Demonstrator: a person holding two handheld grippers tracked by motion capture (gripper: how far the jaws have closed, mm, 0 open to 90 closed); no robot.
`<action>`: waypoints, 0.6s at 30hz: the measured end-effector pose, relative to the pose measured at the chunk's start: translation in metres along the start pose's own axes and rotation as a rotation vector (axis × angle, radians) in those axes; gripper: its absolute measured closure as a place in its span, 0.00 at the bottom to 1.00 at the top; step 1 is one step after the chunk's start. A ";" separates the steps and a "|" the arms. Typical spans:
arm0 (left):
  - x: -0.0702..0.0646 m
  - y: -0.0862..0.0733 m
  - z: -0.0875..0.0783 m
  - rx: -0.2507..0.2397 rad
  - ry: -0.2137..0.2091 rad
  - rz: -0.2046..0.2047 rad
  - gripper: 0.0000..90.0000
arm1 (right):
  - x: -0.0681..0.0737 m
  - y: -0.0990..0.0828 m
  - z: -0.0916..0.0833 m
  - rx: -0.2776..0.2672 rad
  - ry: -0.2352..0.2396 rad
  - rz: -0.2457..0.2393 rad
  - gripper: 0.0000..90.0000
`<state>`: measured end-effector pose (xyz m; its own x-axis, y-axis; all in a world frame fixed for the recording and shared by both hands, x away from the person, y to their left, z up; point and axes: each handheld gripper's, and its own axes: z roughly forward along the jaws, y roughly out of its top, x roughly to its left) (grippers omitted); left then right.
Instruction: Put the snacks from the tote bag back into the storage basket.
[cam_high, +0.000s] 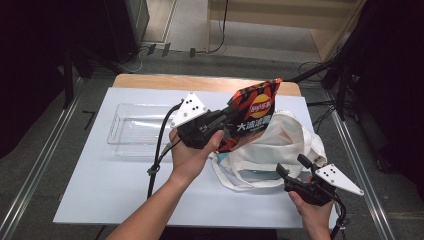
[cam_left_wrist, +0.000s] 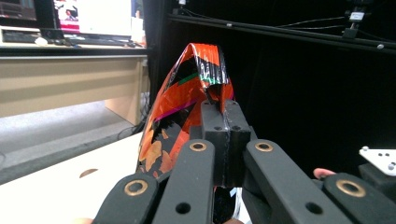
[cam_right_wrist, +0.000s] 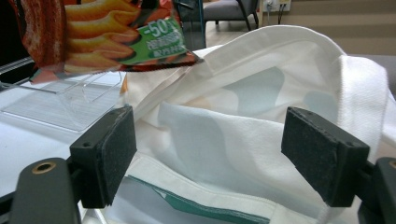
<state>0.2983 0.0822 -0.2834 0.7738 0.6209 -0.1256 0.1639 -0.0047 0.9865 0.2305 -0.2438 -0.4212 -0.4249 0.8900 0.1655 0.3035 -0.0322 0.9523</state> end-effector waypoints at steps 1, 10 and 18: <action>0.001 0.001 -0.002 -0.004 0.002 0.002 1.00 | 0.000 0.000 -0.001 -0.002 0.000 -0.002 0.21; 0.013 0.008 -0.018 -0.020 0.023 0.007 1.00 | -0.002 -0.003 -0.003 0.001 -0.003 0.002 0.21; 0.026 0.013 -0.036 -0.041 0.040 0.013 1.00 | 0.000 -0.006 0.001 0.016 0.008 -0.007 0.20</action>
<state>0.2985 0.1268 -0.2697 0.7502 0.6521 -0.1091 0.1277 0.0189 0.9916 0.2294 -0.2427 -0.4266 -0.4336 0.8866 0.1609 0.3142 -0.0185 0.9492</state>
